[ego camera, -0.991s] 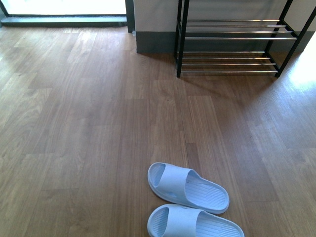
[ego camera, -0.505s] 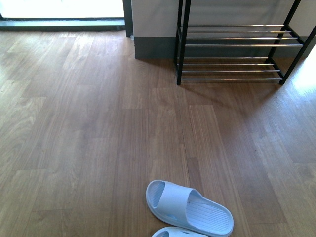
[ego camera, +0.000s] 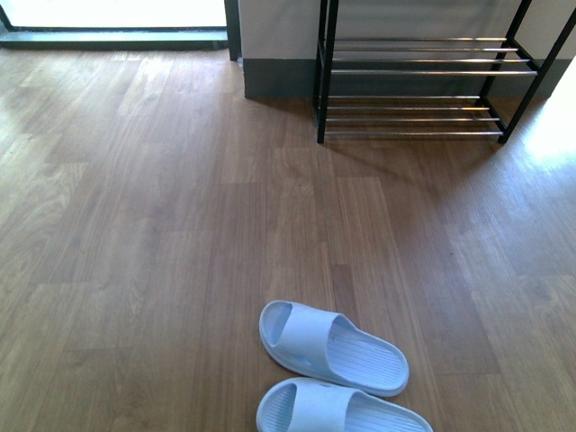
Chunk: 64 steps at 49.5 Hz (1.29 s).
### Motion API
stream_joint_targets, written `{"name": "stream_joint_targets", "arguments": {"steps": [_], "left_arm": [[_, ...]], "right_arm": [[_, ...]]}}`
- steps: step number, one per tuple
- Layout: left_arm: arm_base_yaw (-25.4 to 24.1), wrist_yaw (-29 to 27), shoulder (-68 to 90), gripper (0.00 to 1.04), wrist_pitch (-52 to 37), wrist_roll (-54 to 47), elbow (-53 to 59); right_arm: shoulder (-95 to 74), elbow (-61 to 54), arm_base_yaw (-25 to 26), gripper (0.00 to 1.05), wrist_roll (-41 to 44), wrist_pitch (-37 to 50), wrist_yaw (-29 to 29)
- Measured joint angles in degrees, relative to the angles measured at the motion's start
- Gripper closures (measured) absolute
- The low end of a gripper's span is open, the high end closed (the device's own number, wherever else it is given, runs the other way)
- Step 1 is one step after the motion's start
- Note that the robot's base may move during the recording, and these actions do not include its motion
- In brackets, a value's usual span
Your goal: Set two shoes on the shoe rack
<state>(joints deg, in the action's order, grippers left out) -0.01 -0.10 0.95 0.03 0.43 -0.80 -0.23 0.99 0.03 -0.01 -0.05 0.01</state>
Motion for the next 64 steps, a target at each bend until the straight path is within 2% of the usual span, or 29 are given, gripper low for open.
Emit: {"name": "stream_joint_targets", "arguments": {"steps": [44,49,55,59,64], "left_arm": [[0.0,0.1,0.0,0.09,0.0,0.0,0.0],[0.0,0.1,0.0,0.09,0.0,0.0,0.0],[0.0,0.1,0.0,0.09,0.0,0.0,0.0],[0.0,0.1,0.0,0.09,0.0,0.0,0.0],[0.0,0.1,0.0,0.09,0.0,0.0,0.0]], "right_arm": [[0.1,0.0,0.0,0.09,0.0,0.0,-0.2],[-1.3,0.1,-1.4,0.09,1.3,5.2,-3.0],[-21.2,2.8,-5.7,0.09,1.3,18.3,-4.3],[-43.9,11.3,-7.3,0.09,0.6,30.1,-4.7],[-66.9,21.4,-9.1,0.09,1.4,34.3,-5.6]]}}
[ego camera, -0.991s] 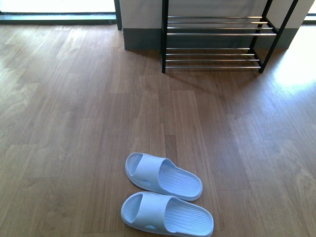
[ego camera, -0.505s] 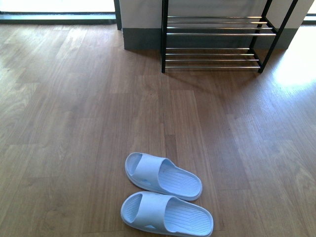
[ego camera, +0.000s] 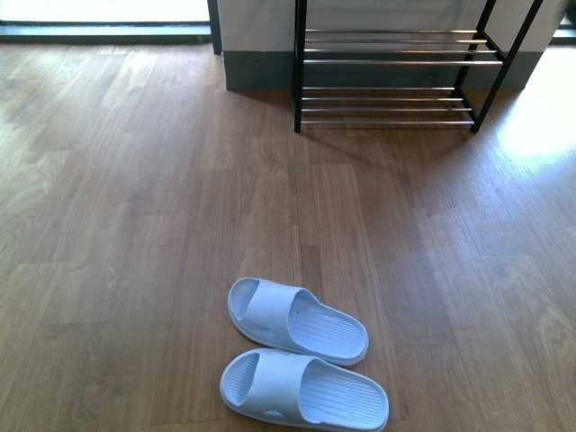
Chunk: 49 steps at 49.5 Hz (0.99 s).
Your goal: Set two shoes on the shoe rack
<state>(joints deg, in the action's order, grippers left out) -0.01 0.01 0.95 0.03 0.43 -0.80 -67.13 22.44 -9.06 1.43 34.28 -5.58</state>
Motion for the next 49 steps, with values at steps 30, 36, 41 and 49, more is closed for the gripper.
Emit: {"name": "stream_joint_targets", "arguments": {"steps": [30,36,41,49], "left_arm": [[0.0,0.0,0.0,0.09,0.0,0.0,0.0],[0.0,0.0,0.0,0.09,0.0,0.0,0.0],[0.0,0.0,0.0,0.09,0.0,0.0,0.0],[0.0,0.0,0.0,0.09,0.0,0.0,0.0]], "right_arm": [[-53.0,23.6,-20.4,0.09,16.9,4.1,-4.9],[-60.7,28.0,-22.8,0.09,17.6,4.0,-4.9],[-66.0,31.1,-23.7,0.09,18.6,3.7,-4.8],[-70.6,34.3,-23.9,0.09,18.5,3.4,-4.7]]}}
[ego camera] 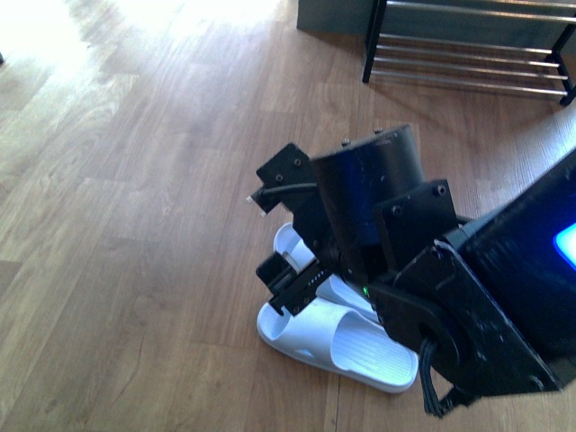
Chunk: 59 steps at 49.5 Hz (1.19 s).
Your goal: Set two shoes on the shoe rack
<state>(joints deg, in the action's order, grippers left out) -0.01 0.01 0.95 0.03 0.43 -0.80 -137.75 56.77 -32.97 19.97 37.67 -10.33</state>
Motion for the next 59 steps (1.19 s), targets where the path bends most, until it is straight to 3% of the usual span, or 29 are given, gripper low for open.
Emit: {"name": "stream_joint_targets", "arguments": {"steps": [20,40,49,59], "left_arm": [[0.0,0.0,0.0,0.09,0.0,0.0,0.0],[0.0,0.0,0.0,0.09,0.0,0.0,0.0],[0.0,0.0,0.0,0.09,0.0,0.0,0.0],[0.0,0.0,0.0,0.09,0.0,0.0,0.0]], "right_arm": [[-3.2,2.4,4.3,0.09,1.5,-1.0,1.6],[-3.1,3.7,19.1,0.09,11.7,-3.4,2.9],[-5.1,6.6,19.8,0.09,16.8,-2.9,4.7],[-9.3,7.5,15.9,0.09,16.7,-2.9,10.4]]}}
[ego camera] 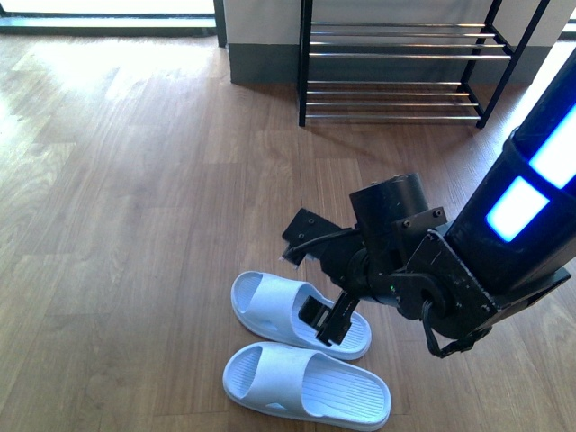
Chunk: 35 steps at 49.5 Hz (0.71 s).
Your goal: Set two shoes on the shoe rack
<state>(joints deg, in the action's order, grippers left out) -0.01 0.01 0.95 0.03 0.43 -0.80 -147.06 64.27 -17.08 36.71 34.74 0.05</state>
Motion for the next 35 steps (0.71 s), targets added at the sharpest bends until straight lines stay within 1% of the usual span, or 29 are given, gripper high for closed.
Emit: {"name": "stream_joint_targets", "arguments": {"steps": [4,15,24,35], "left_arm": [[0.0,0.0,0.0,0.09,0.0,0.0,0.0],[0.0,0.0,0.0,0.09,0.0,0.0,0.0],[0.0,-0.2,0.0,0.09,0.0,0.0,0.0],[0.0,0.0,0.0,0.09,0.0,0.0,0.0]], "right_arm": [[-0.9,0.1,-1.0,0.09,-0.7,0.6,1.6],[-2.3,0.8,-0.4,0.09,-2.9,1.7,2.3],[-2.4,1.7,-1.7,0.09,-3.7,2.7,3.5],[-2.4,1.5,0.5,0.09,-4.1,3.0,1.4]]}}
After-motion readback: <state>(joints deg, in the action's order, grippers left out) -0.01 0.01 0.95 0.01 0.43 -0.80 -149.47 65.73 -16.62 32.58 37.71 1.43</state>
